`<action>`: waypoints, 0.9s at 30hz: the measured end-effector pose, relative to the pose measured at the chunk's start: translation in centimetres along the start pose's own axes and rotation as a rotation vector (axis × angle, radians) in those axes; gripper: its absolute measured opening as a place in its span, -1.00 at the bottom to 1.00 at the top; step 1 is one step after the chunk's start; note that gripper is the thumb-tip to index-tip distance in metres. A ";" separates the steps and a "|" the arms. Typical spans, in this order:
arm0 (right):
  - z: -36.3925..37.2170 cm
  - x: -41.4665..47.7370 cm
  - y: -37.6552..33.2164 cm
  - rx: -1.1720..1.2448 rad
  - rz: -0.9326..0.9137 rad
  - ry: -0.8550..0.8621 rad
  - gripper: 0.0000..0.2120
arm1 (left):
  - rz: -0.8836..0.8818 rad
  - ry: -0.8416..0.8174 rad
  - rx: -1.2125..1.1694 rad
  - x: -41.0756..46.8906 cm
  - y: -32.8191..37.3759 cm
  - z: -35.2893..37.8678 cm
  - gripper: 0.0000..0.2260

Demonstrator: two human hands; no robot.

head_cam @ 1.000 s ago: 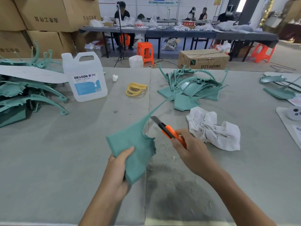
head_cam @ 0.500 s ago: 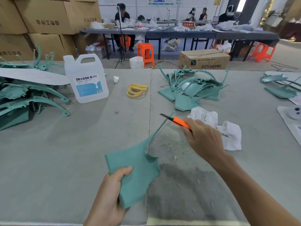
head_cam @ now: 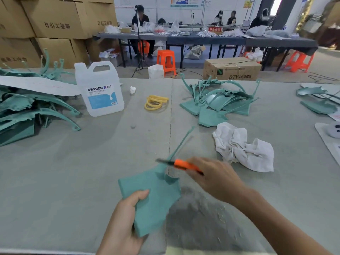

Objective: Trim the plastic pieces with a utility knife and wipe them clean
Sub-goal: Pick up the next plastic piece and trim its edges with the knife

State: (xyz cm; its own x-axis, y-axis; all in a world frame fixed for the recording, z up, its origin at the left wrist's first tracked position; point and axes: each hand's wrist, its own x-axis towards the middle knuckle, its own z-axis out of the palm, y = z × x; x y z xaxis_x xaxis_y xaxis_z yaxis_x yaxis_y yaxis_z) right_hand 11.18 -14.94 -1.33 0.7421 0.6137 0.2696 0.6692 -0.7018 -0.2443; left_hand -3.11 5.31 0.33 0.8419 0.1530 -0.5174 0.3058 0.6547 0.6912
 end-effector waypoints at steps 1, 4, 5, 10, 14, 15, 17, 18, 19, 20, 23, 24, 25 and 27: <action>0.0 0.0 0.2 -0.024 0.000 -0.021 -0.63 | 0.003 -0.009 0.000 0.0 0.0 -0.1 -0.64; -1.2 1.2 2.4 -0.151 0.185 0.170 -0.70 | 0.008 -0.018 0.001 -0.2 -0.1 -0.6 -0.62; -1.5 1.4 2.9 -0.179 0.223 0.206 -0.71 | 0.013 -0.011 0.011 -0.1 -0.3 -0.8 -0.62; -0.8 0.3 1.3 0.098 0.066 0.035 -0.85 | 0.039 0.023 0.066 0.0 -0.1 -1.2 -0.63; 0.1 -0.3 1.1 0.155 0.072 -0.156 -0.83 | 0.040 0.009 0.115 0.1 0.6 -2.3 -0.68; -0.1 -0.1 1.5 0.134 0.121 -0.110 -0.85 | 0.038 0.012 0.129 0.1 0.7 -2.7 -0.66; -0.5 0.2 2.3 0.039 0.230 0.020 -0.84 | 0.051 0.045 0.167 0.3 0.9 -3.4 -0.65; -0.6 0.2 2.7 0.022 0.260 0.060 -0.82 | 0.076 0.083 0.206 0.7 1.0 -3.7 -0.66; -0.6 0.1 2.9 0.039 0.268 0.064 -0.81 | 0.114 0.143 0.259 1.2 1.2 -3.9 -0.67; -0.5 -0.1 2.7 0.066 0.257 0.036 -0.80 | 0.160 0.214 0.316 1.9 1.5 -4.1 -0.65; 0.0 -0.9 1.8 0.104 0.197 -0.061 -0.77 | 0.325 0.340 0.560 4.3 2.7 -5.0 -0.52; 0.1 -1.1 1.6 0.119 0.189 -0.074 -0.77 | 0.370 0.352 0.705 5.0 3.1 -5.4 -0.45; 0.1 -1.3 1.3 0.133 0.182 -0.081 -0.77 | 0.409 0.377 0.888 5.6 3.4 -5.9 -0.38; 0.3 -1.5 0.8 0.146 0.154 -0.102 -0.76 | 0.491 0.498 1.319 6.4 3.5 -6.7 -0.14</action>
State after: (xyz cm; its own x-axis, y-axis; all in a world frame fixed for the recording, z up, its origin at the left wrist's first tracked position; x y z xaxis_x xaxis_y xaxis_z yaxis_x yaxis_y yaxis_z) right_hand 10.59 -16.29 -2.24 0.8308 0.5424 0.1248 0.5410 -0.7345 -0.4097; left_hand 0.38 13.58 -3.94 0.8263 0.5624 -0.0304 0.4443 -0.6177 0.6489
